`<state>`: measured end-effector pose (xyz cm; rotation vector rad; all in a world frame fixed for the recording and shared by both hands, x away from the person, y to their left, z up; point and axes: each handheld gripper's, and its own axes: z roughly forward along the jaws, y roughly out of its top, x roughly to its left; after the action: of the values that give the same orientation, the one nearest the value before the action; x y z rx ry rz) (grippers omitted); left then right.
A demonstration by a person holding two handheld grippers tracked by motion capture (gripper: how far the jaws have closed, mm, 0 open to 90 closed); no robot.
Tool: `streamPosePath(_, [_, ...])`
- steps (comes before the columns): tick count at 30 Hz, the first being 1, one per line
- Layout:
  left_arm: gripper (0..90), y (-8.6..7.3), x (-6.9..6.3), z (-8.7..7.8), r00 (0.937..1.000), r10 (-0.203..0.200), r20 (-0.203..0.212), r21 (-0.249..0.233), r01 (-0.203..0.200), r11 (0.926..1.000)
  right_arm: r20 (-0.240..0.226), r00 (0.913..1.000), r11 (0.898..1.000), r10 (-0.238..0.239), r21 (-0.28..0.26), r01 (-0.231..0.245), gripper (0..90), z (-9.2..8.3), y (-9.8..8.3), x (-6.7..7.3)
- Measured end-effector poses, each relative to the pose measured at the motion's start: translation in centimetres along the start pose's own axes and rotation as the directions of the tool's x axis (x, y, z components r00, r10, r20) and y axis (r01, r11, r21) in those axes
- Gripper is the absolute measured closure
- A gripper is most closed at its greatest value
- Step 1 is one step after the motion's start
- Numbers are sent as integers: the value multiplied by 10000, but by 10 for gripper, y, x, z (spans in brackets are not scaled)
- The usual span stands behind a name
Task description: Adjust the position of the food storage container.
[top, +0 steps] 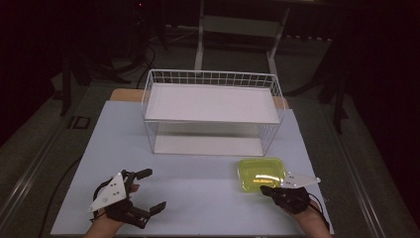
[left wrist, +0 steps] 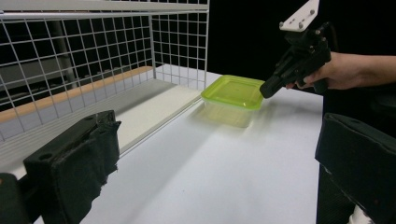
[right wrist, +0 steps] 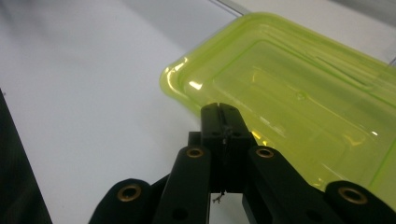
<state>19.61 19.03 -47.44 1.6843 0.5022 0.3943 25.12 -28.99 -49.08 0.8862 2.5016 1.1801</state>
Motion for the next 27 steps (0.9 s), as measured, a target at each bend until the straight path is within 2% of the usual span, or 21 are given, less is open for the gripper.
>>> streamPosePath(4, [2,0,1,0,10000,-84,-11,-19,84,10000,541,9985,9992,-16,-397,37,899,-15,5,-10])
streamPosePath(5, [2,0,1,0,10000,-61,-13,-10,61,10000,1071,9942,9989,13,-470,38,899,-25,5,-22])
streamPosePath(7, [2,0,0,0,10000,-52,-1,-15,52,10000,1248,9922,9988,62,-495,0,899,-28,4,-27])
streamPosePath(10, [2,0,0,0,10000,-38,-4,-22,38,10000,1740,9840,9985,381,-451,-307,900,-32,-1,-45])
streamPosePath(14, [2,0,0,0,10000,-20,6,-9,20,10000,2271,9728,9990,449,-76,-443,900,-27,-9,-64])
streamPosePath(16, [2,-1,0,0,10000,-73,9,-9,73,10000,2307,9716,9986,524,-84,-519,899,-26,-10,-66])
streamPosePath(19, [2,-1,0,0,10000,-68,17,5,68,10000,2610,9637,9983,555,27,-582,899,-22,-14,-78])
streamPosePath(23, [2,-1,0,0,10000,-53,19,30,53,10000,2736,9596,9975,655,83,-705,899,-19,-16,-85])
streamPosePath(27, [2,-2,0,0,10000,-82,36,35,81,10000,2617,9631,9975,630,147,-693,900,-12,-18,-85])
